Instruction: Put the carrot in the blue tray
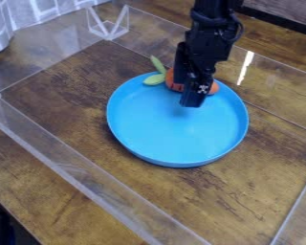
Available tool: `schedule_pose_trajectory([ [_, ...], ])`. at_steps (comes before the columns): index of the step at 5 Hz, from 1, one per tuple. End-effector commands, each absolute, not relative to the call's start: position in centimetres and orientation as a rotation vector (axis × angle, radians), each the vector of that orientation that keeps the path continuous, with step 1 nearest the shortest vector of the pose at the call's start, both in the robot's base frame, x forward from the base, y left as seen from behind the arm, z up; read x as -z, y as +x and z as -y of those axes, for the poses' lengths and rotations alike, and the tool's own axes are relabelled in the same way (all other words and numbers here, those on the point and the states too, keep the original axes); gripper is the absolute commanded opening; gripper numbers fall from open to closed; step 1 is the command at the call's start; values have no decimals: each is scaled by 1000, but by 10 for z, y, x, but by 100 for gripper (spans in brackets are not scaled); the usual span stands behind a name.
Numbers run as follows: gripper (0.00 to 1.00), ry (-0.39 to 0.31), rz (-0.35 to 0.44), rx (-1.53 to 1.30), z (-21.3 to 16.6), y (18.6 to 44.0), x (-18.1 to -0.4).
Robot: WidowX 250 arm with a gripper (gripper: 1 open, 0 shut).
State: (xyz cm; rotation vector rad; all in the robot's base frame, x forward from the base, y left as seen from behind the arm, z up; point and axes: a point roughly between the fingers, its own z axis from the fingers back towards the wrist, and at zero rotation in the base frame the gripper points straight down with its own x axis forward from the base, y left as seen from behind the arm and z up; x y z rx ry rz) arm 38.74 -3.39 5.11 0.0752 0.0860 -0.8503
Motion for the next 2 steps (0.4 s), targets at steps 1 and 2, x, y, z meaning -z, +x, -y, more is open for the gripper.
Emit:
schedule_pose_trajectory([
  [1, 100, 109, -8, 875, 44, 400, -71],
  [2, 100, 118, -1, 882, 46, 405, -69],
])
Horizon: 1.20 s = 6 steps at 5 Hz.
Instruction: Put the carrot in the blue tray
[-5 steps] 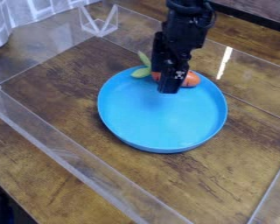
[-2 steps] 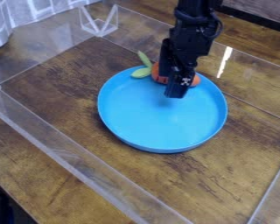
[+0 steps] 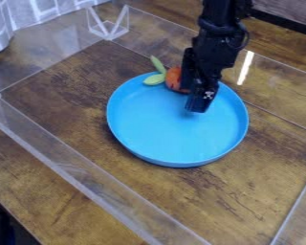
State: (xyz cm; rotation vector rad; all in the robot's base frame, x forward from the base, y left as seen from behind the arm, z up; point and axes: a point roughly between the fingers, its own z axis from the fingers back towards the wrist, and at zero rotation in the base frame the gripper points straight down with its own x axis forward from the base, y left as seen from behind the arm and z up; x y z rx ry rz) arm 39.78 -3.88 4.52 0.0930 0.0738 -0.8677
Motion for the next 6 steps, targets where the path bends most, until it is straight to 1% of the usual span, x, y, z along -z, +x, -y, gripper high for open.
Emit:
schedule_pose_trajectory([
  [1, 100, 126, 9, 886, 47, 408, -69],
  [6, 100, 137, 50, 899, 54, 416, -65],
])
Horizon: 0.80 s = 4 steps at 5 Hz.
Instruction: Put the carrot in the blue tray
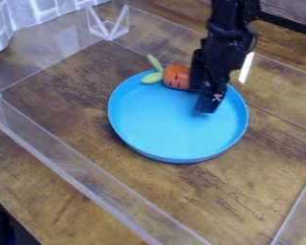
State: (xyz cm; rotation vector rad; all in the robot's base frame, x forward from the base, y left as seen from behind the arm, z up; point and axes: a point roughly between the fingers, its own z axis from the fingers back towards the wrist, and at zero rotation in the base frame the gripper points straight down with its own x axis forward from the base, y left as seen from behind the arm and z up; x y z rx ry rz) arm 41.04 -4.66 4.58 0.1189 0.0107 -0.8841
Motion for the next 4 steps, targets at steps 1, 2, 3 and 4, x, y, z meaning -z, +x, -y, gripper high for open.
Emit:
schedule_pose_trajectory([
  [1, 100, 132, 54, 891, 54, 417, -63],
  [2, 100, 127, 58, 883, 54, 418, -61],
  [3, 100, 124, 60, 876, 54, 420, -58],
  [4, 100, 123, 62, 869, 54, 422, -56],
])
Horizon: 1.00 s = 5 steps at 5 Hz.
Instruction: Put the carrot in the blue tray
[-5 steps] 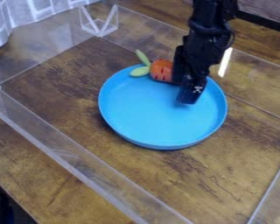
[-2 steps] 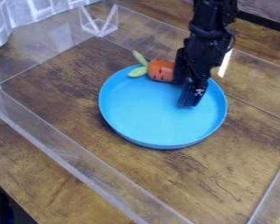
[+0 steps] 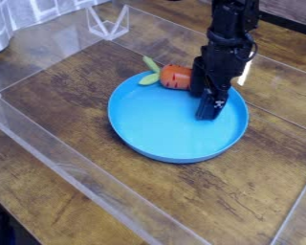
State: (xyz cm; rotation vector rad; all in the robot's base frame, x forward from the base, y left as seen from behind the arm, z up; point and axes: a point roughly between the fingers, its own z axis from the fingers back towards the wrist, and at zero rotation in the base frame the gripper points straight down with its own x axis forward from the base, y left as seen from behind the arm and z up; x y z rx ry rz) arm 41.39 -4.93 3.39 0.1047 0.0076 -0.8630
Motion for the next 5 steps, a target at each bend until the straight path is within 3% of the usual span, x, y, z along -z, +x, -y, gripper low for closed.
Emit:
schedule_pose_trajectory([
  [1, 100, 123, 64, 863, 53, 424, -53],
  [5, 100, 125, 65, 850, 54, 433, -40],
])
